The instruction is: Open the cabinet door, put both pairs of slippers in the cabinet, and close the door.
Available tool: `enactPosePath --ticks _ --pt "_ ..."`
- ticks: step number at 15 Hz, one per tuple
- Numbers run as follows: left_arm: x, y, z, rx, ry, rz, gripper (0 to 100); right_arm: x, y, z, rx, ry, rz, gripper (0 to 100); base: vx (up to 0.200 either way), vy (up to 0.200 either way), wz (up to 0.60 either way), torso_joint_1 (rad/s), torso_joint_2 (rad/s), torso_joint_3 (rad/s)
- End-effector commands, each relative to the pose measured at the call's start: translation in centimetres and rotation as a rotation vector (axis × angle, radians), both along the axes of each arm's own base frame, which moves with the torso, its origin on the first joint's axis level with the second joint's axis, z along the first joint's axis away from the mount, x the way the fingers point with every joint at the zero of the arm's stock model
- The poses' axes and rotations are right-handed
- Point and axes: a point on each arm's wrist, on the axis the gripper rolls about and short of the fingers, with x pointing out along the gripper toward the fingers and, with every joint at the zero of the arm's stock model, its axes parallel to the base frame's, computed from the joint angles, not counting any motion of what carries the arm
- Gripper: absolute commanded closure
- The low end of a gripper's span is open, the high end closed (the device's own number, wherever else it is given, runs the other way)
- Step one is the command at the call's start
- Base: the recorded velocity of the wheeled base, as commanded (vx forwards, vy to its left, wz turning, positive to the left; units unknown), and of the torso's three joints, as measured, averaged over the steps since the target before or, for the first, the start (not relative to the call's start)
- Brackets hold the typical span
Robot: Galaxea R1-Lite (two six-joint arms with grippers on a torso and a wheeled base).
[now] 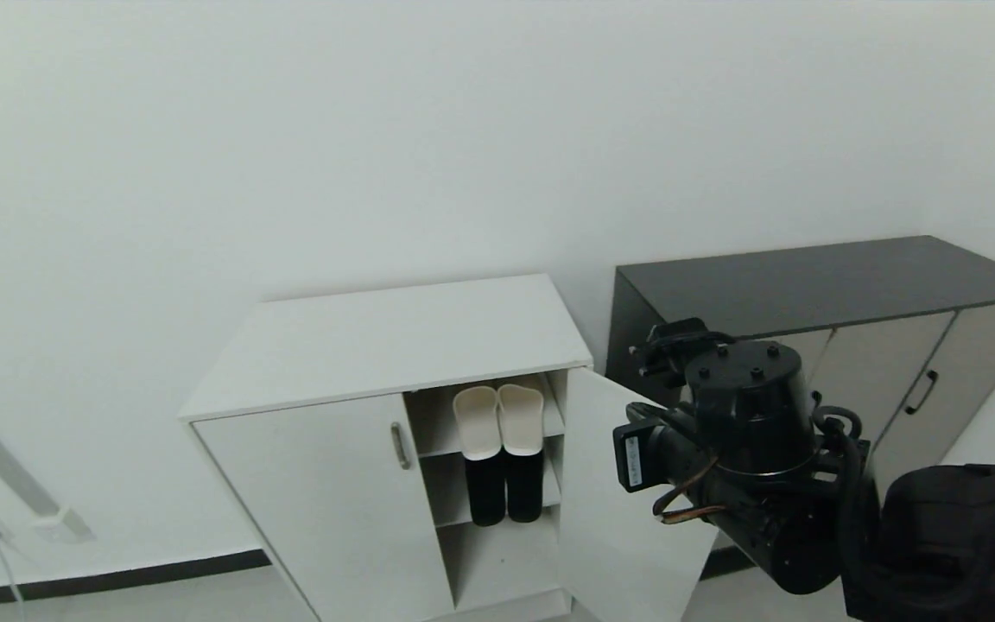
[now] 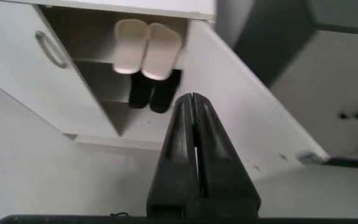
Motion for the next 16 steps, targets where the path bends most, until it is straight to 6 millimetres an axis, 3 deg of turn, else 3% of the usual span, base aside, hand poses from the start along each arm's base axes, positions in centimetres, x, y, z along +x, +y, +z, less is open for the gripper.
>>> enactPosePath --ticks 1,10,16 --pt "0.0 0.0 0.01 0.0 0.0 0.0 100 0.14 0.04 -0.16 -0.004 0.003 -0.002 100 0.0 0.0 -0.6 0.007 0.0 -0.002" --pt "0.0 0.0 0.01 0.0 0.0 0.0 100 0.32 -0.04 -0.33 -0.008 0.006 -0.008 100 0.0 0.0 0.0 0.0 0.0 0.0" --pt "0.0 0.0 0.01 0.0 0.0 0.0 100 0.45 -0.13 -0.38 -0.012 0.006 -0.011 100 -0.2 0.0 0.0 0.0 0.0 0.0"
